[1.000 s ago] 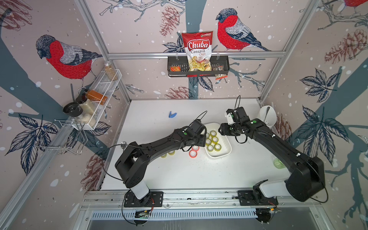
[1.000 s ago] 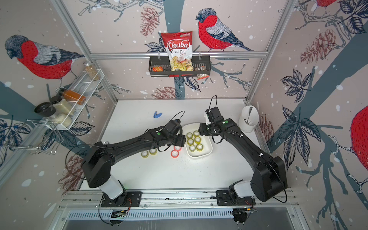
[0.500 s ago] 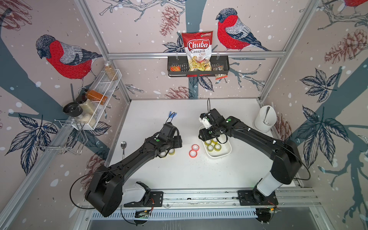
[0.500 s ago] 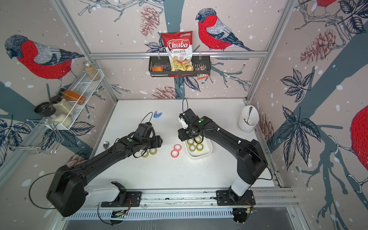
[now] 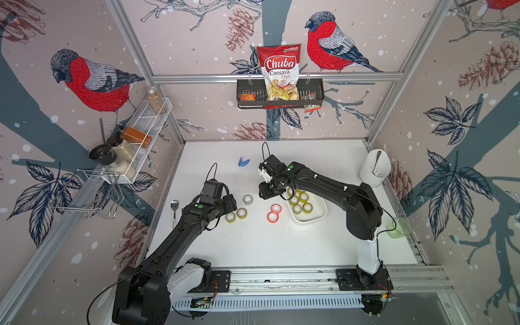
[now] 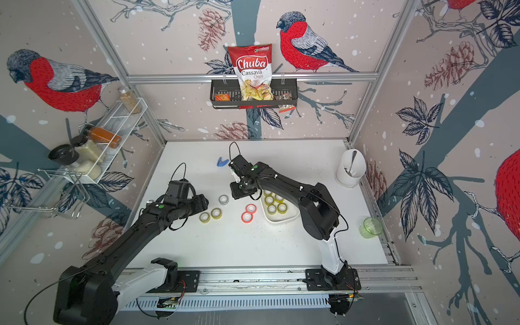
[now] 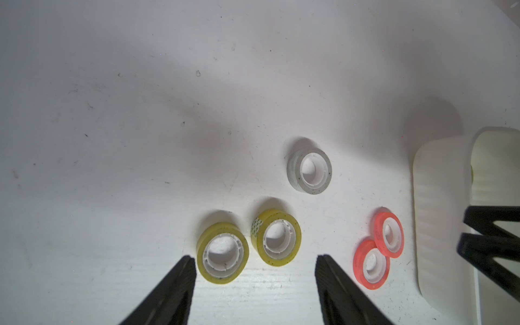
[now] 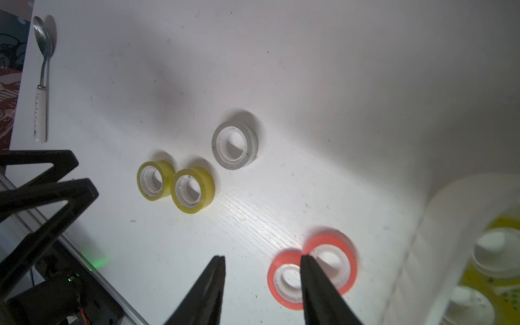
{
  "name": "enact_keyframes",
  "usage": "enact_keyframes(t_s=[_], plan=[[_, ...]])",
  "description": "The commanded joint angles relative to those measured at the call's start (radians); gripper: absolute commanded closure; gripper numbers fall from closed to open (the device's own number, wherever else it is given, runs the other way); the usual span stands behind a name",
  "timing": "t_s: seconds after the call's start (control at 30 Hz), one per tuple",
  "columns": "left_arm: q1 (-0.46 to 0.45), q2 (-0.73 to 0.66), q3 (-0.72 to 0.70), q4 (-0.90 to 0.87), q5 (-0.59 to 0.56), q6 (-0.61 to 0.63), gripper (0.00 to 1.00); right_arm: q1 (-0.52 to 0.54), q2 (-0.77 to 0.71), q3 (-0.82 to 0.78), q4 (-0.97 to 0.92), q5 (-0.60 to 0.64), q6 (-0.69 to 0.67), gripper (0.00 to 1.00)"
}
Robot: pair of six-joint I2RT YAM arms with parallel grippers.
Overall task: Put the transparent tape into the storage box
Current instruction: Pick up the tape from the center of the board.
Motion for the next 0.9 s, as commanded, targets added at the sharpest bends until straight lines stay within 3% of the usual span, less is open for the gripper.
enact_keyframes(t_s=[0.0,0.13,0.43,0.87], plan=[[0.012,0.002,-0.015,0.020,0.039,0.006,0.28,0.013,0.064,0.064,-0.014,-0.015,0.064,0.56],[0.012,-0.002,-0.036,0.059,0.091,0.003,0.30,0.020,0.142,0.136,-0.012,-0.009,0.120,0.60],[0.013,-0.026,-0.048,0.076,0.120,0.019,0.29,0.041,0.296,0.279,-0.062,0.010,0.139,0.60],[0.013,-0.048,-0.066,0.098,0.142,0.016,0.28,0.052,0.358,0.322,-0.088,0.093,0.143,0.67]])
